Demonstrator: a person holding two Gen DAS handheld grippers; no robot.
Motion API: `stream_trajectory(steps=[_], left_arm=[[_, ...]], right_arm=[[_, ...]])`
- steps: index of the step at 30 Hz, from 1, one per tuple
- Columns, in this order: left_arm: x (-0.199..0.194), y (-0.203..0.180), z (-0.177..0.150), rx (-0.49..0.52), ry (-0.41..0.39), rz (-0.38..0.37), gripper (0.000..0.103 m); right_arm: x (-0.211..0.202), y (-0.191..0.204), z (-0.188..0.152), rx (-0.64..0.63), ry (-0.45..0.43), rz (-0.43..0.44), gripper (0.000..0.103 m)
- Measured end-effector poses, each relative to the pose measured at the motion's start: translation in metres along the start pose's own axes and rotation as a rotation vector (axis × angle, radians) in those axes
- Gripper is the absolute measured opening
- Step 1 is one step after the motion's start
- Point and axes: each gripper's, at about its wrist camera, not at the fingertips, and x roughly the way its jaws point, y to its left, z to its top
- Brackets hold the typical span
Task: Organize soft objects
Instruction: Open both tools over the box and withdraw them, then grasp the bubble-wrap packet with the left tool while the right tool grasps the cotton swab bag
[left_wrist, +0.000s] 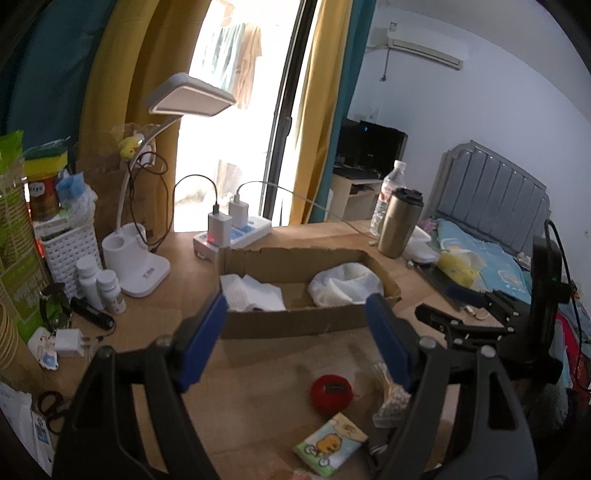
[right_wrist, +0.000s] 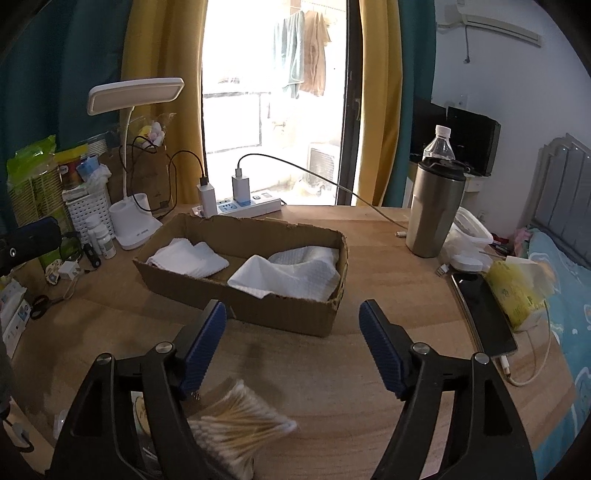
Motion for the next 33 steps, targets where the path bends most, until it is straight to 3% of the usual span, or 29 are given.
stream_trajectory(steps=[17, 27, 33], left_arm=[[-0.026, -0.008, -0.048, -0.022, 0.039, -0.011, 0.080], [-0.032, -0.012, -0.082, 0.012, 0.047, 0.042, 0.080], [-0.039, -0.022, -0.096, 0.080, 0.002, 0.073, 0.080]], right_arm=[[-0.029, 0.021, -0.041, -0.005, 0.025, 0.008, 0.078], [-0.054, 0.030, -0.074, -0.027, -0.006, -0.043, 0.078], [-0.054, 0.033, -0.079, -0.039, -0.011, -0.051, 0.078]])
